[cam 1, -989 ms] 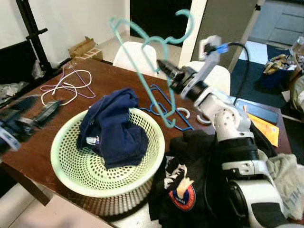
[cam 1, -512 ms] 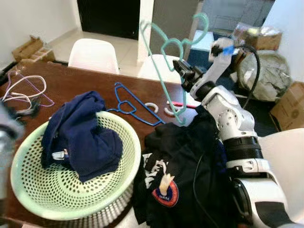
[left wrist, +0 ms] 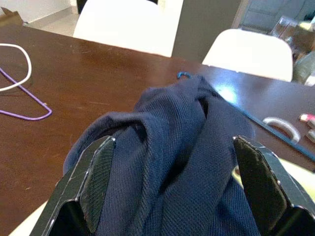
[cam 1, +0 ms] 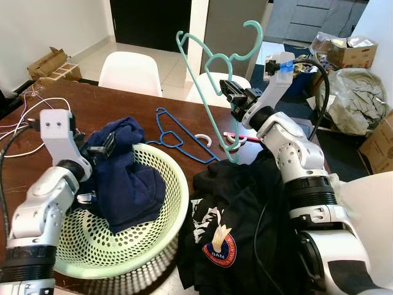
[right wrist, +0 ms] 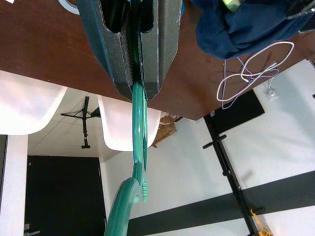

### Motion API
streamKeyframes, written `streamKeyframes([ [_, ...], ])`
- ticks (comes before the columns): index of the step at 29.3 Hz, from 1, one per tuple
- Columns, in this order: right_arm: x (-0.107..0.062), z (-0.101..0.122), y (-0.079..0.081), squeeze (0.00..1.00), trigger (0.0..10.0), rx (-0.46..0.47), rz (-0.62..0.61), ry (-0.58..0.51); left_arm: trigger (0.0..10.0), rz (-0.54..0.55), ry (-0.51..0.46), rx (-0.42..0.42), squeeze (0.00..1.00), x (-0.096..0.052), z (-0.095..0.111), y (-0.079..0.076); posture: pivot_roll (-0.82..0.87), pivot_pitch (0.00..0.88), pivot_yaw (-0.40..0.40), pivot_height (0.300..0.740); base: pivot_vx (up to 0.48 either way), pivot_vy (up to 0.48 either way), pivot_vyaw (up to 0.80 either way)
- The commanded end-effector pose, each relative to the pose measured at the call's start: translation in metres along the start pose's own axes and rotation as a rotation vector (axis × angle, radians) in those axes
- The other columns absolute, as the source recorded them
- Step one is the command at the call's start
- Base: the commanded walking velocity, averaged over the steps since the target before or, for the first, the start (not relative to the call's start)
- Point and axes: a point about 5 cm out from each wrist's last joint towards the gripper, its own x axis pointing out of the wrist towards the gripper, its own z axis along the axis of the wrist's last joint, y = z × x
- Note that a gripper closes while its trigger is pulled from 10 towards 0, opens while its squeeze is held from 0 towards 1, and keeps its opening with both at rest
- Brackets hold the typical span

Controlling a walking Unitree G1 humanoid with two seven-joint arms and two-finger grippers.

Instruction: Hang hanger

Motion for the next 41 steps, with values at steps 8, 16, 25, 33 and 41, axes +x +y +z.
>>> streamKeyframes([
  [8,0.001,0.000,-0.001,0.00,0.0,-0.018,0.000,0.001,0.0,0.019,0.052,0.025,0.00,0.001,-0.012,-0.003,0.12,0.000,-0.069,0.740,0.000,0.000,0.00],
  [16,0.000,0.001,-0.001,0.00,0.0,-0.021,-0.001,0.000,0.0,0.001,0.050,0.033,0.00,0.005,-0.012,-0.005,0.12,0.000,-0.063,0.740,0.000,0.000,0.00],
  [25,0.000,0.001,-0.002,0.00,0.0,-0.024,0.003,0.002,0.0,0.011,0.061,0.032,0.00,0.005,-0.014,-0.001,0.12,0.000,-0.066,0.740,0.000,0.000,0.00],
  [33,0.002,0.001,0.000,0.00,0.0,-0.023,0.011,0.002,0.0,-0.043,-0.134,0.108,0.00,0.006,0.044,-0.009,0.12,0.000,-0.075,0.740,0.000,0.000,0.00],
  [41,0.006,-0.001,0.004,0.00,0.0,-0.013,0.028,0.001,0.0,-0.346,-0.588,0.207,0.00,-0.022,0.162,-0.079,0.13,0.000,-0.078,0.740,0.000,0.000,0.00],
])
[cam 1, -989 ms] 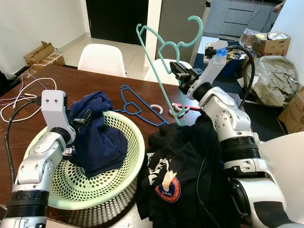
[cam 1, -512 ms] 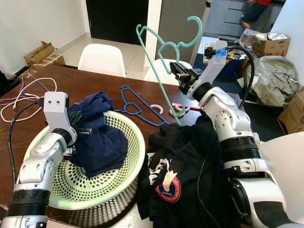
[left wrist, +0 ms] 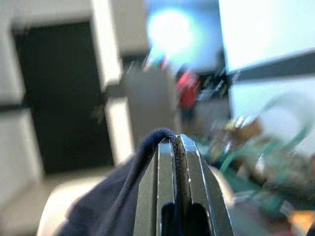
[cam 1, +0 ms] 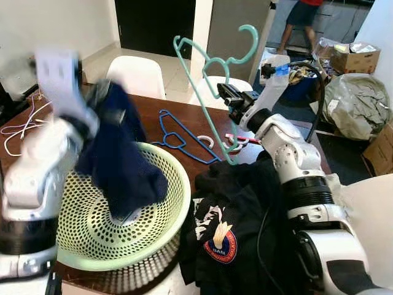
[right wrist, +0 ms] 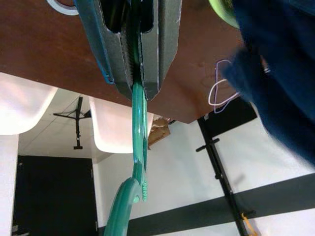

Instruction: Hang hanger

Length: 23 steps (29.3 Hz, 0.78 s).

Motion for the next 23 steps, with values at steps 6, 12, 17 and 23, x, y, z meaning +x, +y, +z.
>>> streamKeyframes([
  [6,0.002,0.006,0.002,0.00,0.0,-0.012,0.013,-0.023,0.0,0.009,-0.023,0.040,0.00,0.004,0.011,0.000,0.13,0.000,-0.074,0.740,0.000,0.000,0.00],
  [12,0.002,0.006,0.002,0.00,0.0,-0.013,0.017,-0.022,0.0,0.025,-0.029,0.059,0.00,0.004,0.015,0.004,0.13,0.000,-0.072,0.740,0.000,0.000,0.00],
  [17,0.003,0.006,0.003,0.00,0.0,-0.010,0.034,-0.026,0.0,0.048,-0.017,0.074,0.00,0.003,0.021,0.009,0.14,0.000,-0.072,0.740,0.000,0.000,0.00],
  [23,0.003,0.005,0.005,0.00,0.0,-0.017,0.050,-0.016,0.0,-0.050,0.085,0.046,0.00,-0.001,0.007,-0.002,0.14,0.000,-0.074,0.740,0.000,0.000,0.00],
])
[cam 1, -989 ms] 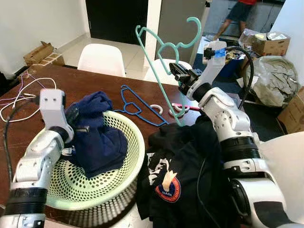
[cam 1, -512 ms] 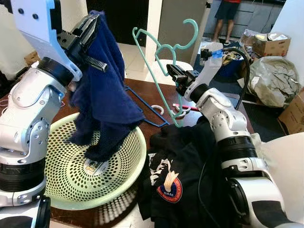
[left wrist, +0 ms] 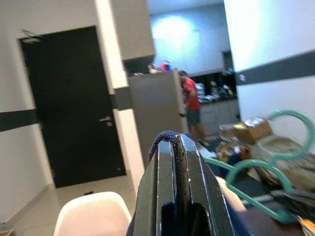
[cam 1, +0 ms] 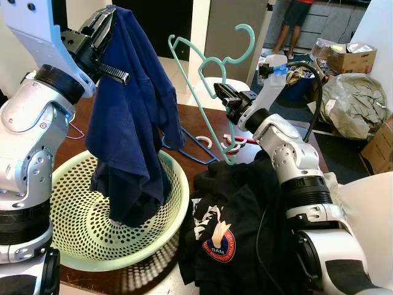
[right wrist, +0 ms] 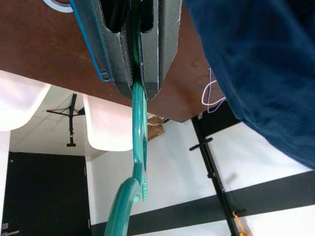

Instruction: Hang hanger

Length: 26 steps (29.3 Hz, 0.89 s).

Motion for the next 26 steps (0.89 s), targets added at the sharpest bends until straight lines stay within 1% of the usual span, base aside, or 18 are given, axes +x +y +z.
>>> streamKeyframes([
  [1,0.003,0.006,0.003,0.00,0.0,-0.018,0.016,-0.016,0.0,-0.054,0.034,0.006,0.00,-0.002,-0.002,-0.006,0.14,0.000,-0.074,0.740,0.000,0.000,0.00],
  [2,0.003,0.005,0.004,0.00,0.0,-0.024,0.020,-0.009,0.0,-0.107,0.150,0.011,0.00,-0.007,-0.021,-0.013,0.14,0.000,-0.074,0.740,0.000,0.000,0.00],
  [3,0.003,0.005,0.004,0.00,0.0,-0.024,0.020,-0.009,0.0,-0.107,0.150,0.011,0.00,-0.007,-0.021,-0.013,0.14,0.000,-0.074,0.740,0.000,0.000,0.00],
  [4,0.003,0.004,0.004,0.00,0.0,-0.026,0.022,-0.004,0.0,-0.168,0.252,0.018,0.00,-0.015,-0.040,-0.023,0.14,0.000,-0.076,0.740,0.000,0.000,0.00],
  [5,0.003,0.003,0.005,0.00,0.0,-0.028,0.023,0.000,0.0,-0.279,0.353,0.003,0.00,-0.026,-0.060,-0.040,0.14,0.000,-0.076,0.740,0.000,0.000,0.00],
  [7,0.003,0.003,0.005,0.00,0.0,-0.028,0.023,0.000,0.0,-0.279,0.353,0.003,0.00,-0.026,-0.060,-0.040,0.14,0.000,-0.076,0.740,0.000,0.000,0.00],
  [9,0.003,0.002,0.005,0.00,0.0,-0.028,0.027,0.004,0.0,-0.455,0.433,-0.056,0.00,-0.041,-0.077,-0.071,0.14,0.000,-0.075,0.740,0.000,0.000,0.00],
  [10,0.003,0.002,0.005,0.00,0.0,-0.028,0.027,0.004,0.0,-0.455,0.433,-0.056,0.00,-0.041,-0.077,-0.071,0.14,0.000,-0.075,0.740,0.000,0.000,0.00],
  [11,0.003,0.002,0.005,0.00,0.0,-0.029,0.028,0.005,0.0,-0.548,0.471,-0.069,0.00,-0.048,-0.082,-0.085,0.14,0.000,-0.073,0.740,0.000,0.000,0.00],
  [12,0.003,0.002,0.005,0.00,0.0,-0.029,0.028,0.005,0.0,-0.548,0.471,-0.069,0.00,-0.048,-0.082,-0.085,0.14,0.000,-0.073,0.740,0.000,0.000,0.00],
  [14,0.002,0.002,0.004,0.00,0.0,-0.033,0.028,0.009,0.0,-0.656,0.558,-0.079,0.00,-0.060,-0.094,-0.103,0.14,0.000,-0.069,0.740,0.000,0.000,0.00],
  [15,0.002,0.002,0.004,0.00,0.0,-0.033,0.028,0.009,0.0,-0.656,0.558,-0.079,0.00,-0.060,-0.094,-0.103,0.14,0.000,-0.069,0.740,0.000,0.000,0.00],
  [18,0.001,0.001,0.004,0.00,0.0,-0.037,0.024,0.015,0.0,-0.700,0.606,-0.094,0.00,-0.067,-0.105,-0.117,0.14,0.000,-0.067,0.740,0.000,0.000,0.00],
  [20,0.001,0.001,0.003,0.00,0.0,-0.038,0.023,0.017,0.0,-0.704,0.612,-0.095,0.00,-0.068,-0.107,-0.119,0.14,0.000,-0.067,0.740,0.000,0.000,0.00],
  [21,0.001,0.000,0.003,0.00,0.0,-0.039,0.022,0.019,7.3,-0.698,0.625,-0.096,0.00,-0.070,-0.109,-0.120,0.14,0.000,-0.067,0.740,0.000,0.000,0.00],
  [22,0.001,0.000,0.003,0.00,0.0,-0.039,0.021,0.020,10.0,-0.695,0.636,-0.098,0.59,-0.071,-0.111,-0.121,0.13,0.000,-0.067,0.740,0.000,0.000,0.00],
  [23,0.001,0.000,0.003,0.00,0.0,-0.040,0.020,0.022,10.0,-0.696,0.646,-0.096,1.00,-0.072,-0.112,-0.120,0.13,0.000,-0.067,0.740,0.000,0.000,0.00],
  [26,0.001,-0.001,0.004,0.00,0.0,-0.041,0.021,0.023,10.0,-0.704,0.653,-0.093,1.00,-0.074,-0.112,-0.120,0.14,0.000,-0.067,0.740,0.000,0.000,0.00],
])
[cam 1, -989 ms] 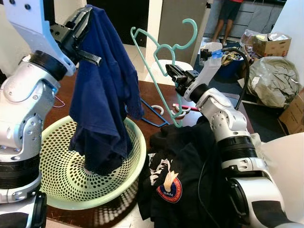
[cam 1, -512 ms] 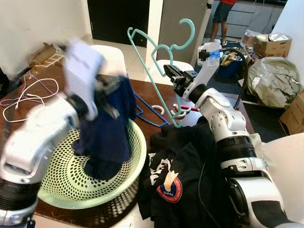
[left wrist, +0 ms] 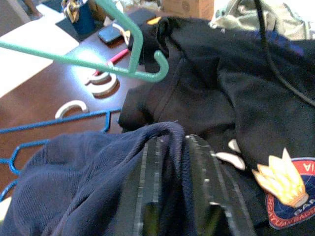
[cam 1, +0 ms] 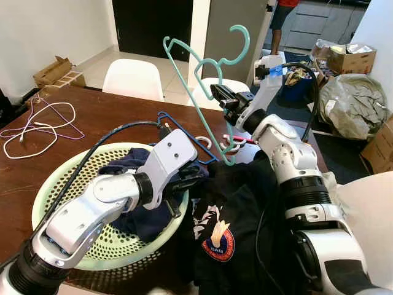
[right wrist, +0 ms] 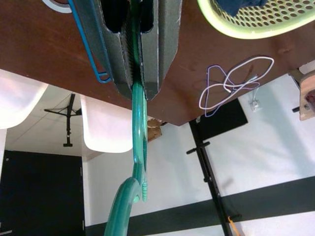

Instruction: Hang hanger

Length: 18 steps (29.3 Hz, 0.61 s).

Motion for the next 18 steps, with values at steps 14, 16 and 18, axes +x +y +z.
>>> streamKeyframes([
  [14,0.000,-0.001,0.003,0.00,0.0,-0.017,0.017,0.014,10.0,0.239,0.253,0.189,1.00,-0.059,-0.004,0.039,0.14,0.000,-0.068,0.740,0.000,0.000,0.00],
  [16,0.000,-0.001,0.003,0.00,0.0,-0.018,0.019,0.015,10.0,0.279,0.273,0.189,1.00,-0.071,-0.002,0.042,0.14,0.000,-0.069,0.740,0.000,0.000,0.00],
  [18,0.000,-0.001,0.003,0.00,0.0,-0.019,0.021,0.015,10.0,0.302,0.286,0.186,1.00,-0.080,-0.001,0.043,0.15,0.000,-0.069,0.740,0.000,0.000,0.00],
])
